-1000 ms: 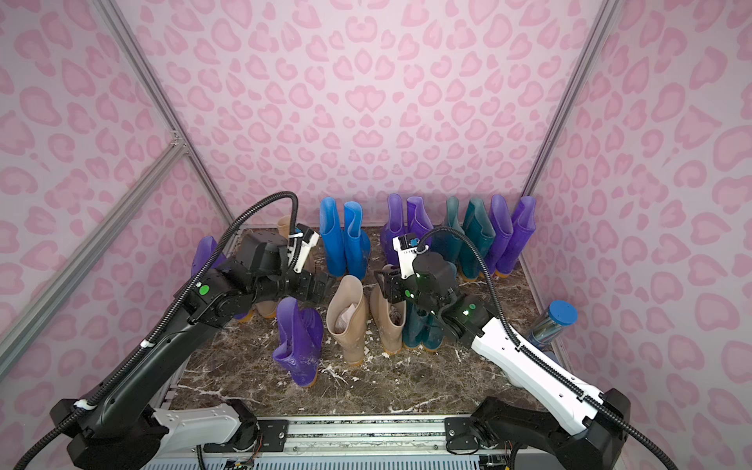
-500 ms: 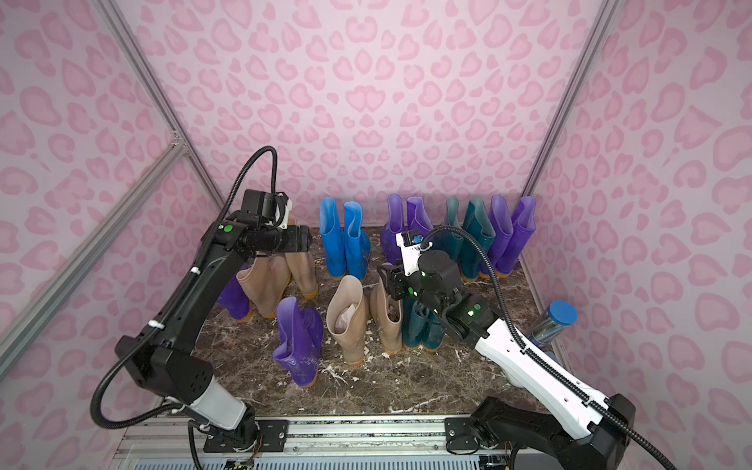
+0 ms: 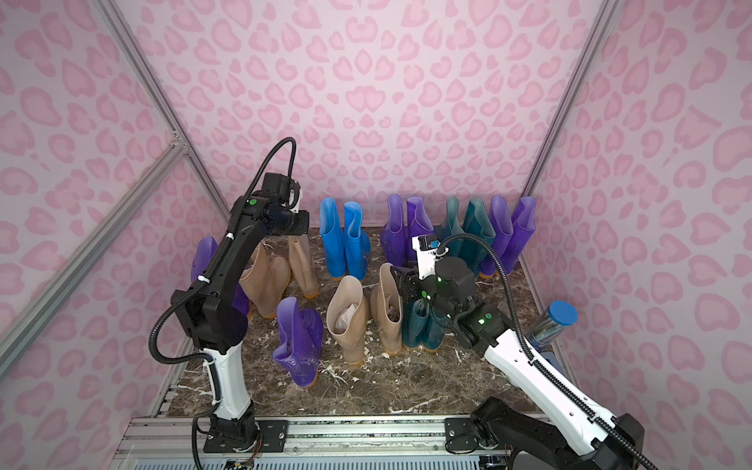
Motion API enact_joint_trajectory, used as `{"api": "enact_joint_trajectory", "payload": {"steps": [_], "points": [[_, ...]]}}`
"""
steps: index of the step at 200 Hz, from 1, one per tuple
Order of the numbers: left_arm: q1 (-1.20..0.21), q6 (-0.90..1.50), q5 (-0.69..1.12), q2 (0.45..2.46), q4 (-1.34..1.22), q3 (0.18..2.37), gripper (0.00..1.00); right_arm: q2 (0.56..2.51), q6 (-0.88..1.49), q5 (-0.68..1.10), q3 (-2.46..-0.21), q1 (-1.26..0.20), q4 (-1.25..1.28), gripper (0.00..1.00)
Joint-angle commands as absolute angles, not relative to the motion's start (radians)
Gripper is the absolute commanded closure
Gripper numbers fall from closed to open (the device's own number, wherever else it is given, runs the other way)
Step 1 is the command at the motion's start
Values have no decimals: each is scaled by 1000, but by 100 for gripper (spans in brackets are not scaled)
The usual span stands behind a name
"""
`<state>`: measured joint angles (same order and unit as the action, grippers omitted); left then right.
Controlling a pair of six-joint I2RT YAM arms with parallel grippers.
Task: Match and arrange rain boots in pairs
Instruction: Adjust the rain boot at the center of the board.
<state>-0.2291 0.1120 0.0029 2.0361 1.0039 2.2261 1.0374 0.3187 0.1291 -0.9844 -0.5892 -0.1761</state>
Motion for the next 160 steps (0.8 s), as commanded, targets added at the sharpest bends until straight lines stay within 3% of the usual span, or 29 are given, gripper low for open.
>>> {"api": "enact_joint_trajectory", "payload": {"steps": [1,67,160], "points": [[-227,33,31,2036,933,2245,98,1040,322,162,-972,-570,-125,45],[-226,-31,99,2057,858,2274,98,1058,326,183,-958,-543,-112,46],[-227,-133,-78,2138,807,2333,98,1060,325,192,-965,-536,-128,47]]}}
